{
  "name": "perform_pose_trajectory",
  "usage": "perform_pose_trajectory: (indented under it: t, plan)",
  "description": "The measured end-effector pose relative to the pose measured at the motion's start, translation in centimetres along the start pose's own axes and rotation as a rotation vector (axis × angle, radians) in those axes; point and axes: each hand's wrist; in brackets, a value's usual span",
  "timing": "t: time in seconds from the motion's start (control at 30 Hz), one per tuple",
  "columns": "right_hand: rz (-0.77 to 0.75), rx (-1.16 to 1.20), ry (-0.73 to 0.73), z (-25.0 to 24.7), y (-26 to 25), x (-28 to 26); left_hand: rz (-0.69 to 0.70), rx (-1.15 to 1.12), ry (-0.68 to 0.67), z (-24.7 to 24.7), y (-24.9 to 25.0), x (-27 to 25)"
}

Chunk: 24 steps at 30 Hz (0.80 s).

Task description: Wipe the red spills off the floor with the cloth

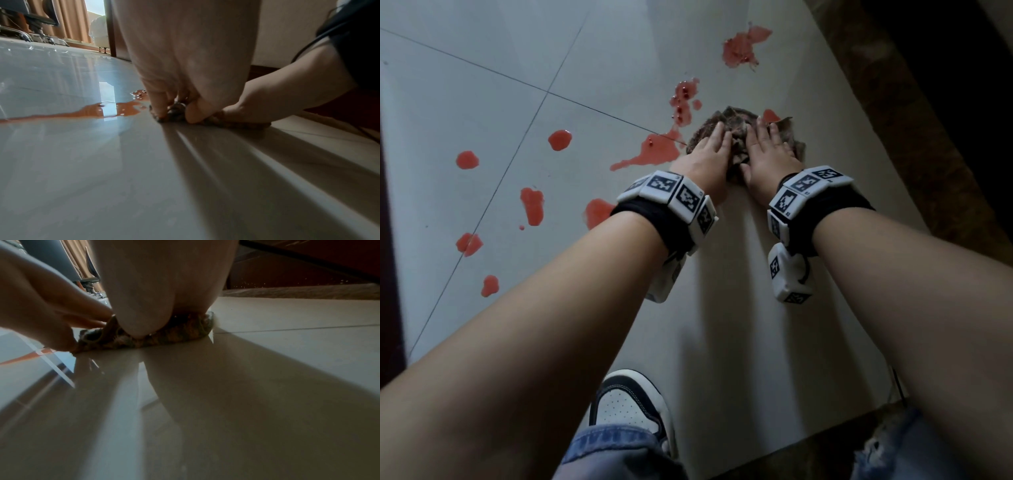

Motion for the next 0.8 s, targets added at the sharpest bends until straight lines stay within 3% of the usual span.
perform_pose_trajectory:
  t: [0.27, 0.8]
  plan:
    - [0.046, 0.015, -0.021, -1.3, 1.1, 0.9, -0.093, 0.078, -0.087, -0.9, 2.6, 2.3]
    - [0.181, 0.058, -0.025, -2.2, 4.6, -0.6, 0.008, 0.137, -0.114, -0.7, 6.6, 3.1]
Point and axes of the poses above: each hand's wrist, its own x-axis towards the middle knuckle, its own z-axis out of the palm, y = z × x, and after that the axes turned 5 degrees about -z, right-handed
